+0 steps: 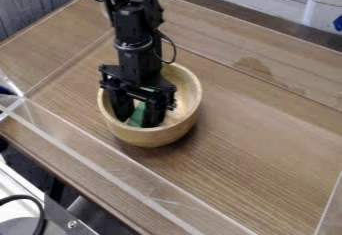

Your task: Remove the green block from inside the brown bowl and put it on the table

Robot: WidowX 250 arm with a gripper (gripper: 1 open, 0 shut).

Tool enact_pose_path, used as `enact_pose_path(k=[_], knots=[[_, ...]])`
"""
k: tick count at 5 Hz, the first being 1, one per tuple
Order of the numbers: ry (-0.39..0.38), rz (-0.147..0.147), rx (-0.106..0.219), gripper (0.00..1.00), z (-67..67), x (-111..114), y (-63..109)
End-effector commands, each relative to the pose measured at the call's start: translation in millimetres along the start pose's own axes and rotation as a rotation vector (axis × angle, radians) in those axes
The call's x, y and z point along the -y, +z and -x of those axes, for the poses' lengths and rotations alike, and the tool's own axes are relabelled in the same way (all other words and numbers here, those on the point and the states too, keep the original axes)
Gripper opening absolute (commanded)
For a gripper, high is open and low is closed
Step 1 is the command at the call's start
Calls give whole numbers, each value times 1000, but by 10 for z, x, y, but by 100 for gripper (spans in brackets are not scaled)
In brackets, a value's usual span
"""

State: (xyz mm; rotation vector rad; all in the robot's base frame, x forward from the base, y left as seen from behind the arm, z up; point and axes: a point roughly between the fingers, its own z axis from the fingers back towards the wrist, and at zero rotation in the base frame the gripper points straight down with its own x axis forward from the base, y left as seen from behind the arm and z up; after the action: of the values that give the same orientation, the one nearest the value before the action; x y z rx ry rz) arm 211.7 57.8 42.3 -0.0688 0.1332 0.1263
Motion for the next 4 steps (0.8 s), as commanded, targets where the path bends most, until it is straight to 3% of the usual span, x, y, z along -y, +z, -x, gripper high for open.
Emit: enact_pose_path(k=[1, 2, 3, 4], knots=[[19, -6, 57, 0, -37, -2, 75], [37, 1, 59, 100, -8, 23, 41], [29, 24, 74, 100, -42, 18, 61], [27, 27, 92, 0, -78, 37, 83]])
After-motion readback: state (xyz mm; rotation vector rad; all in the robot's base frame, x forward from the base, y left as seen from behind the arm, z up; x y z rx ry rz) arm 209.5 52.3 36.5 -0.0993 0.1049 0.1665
